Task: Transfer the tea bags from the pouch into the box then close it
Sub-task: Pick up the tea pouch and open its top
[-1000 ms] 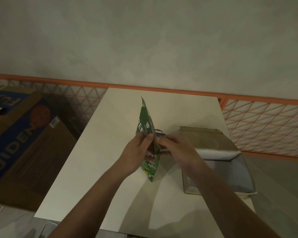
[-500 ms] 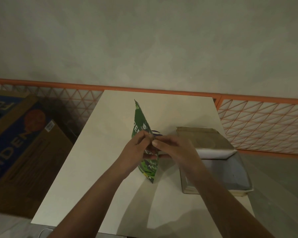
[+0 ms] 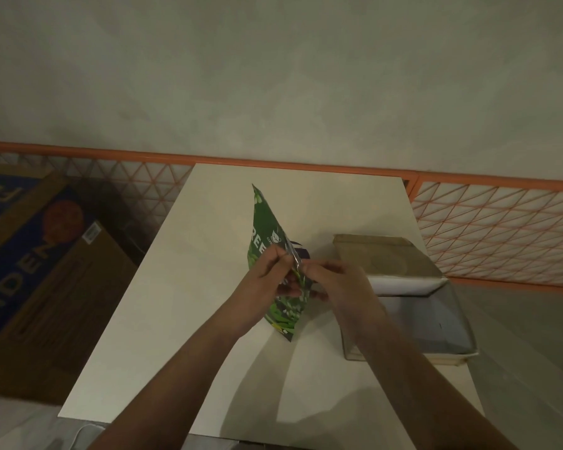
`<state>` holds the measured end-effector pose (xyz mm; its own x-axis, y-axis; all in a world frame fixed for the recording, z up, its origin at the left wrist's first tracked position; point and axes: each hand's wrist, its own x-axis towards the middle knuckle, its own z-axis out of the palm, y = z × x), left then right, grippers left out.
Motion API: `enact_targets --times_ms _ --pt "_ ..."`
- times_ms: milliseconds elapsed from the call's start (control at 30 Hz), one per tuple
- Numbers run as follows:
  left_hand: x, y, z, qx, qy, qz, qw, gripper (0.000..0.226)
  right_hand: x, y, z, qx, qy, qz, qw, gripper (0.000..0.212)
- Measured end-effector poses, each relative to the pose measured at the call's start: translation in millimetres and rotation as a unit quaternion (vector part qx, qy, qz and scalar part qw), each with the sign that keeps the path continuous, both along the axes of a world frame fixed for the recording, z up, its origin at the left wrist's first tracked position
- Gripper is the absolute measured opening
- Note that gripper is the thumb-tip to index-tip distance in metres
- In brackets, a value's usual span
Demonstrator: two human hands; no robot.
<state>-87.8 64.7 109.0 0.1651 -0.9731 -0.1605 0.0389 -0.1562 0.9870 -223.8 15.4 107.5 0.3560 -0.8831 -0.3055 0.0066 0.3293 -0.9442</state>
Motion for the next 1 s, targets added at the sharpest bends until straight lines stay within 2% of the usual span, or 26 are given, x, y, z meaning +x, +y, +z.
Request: enact_targets --times_ms 133,300,533,633,767,867,1000 --pt "0 -1 -3 -0.006 0.026 -0.001 1.000 0.024 3 0 -2 0.065 -0.034 0.002 0.997 0.017" --pt "0 -2 -6 -0.006 0.054 0.001 0.998 0.021 0 -3 -3 0.098 -0.070 0.023 0.992 0.015" --pt "0 -11 -1 0.006 0.019 0.059 0.998 0.017 -2 -3 7 0.009 -0.050 0.050 0.997 0.023" --pt "1 -19 -2 0.016 -0.056 0.100 0.993 0.014 0 -2 8 -0.001 -0.043 0.056 0.998 0.025" --pt "2 -27 -6 -0.003 -0.145 0.118 0.982 0.027 1 0 7 -0.005 -0.027 0.044 0.999 0.027" --pt "1 -28 -5 -0.031 -0.153 0.094 0.983 0.033 6 -1 7 -0.025 -0.014 0.010 1.000 0.021" --pt "3 -29 -9 -0.034 -0.132 0.071 0.988 0.032 11 -4 7 -0.101 0.047 0.005 0.994 0.019"
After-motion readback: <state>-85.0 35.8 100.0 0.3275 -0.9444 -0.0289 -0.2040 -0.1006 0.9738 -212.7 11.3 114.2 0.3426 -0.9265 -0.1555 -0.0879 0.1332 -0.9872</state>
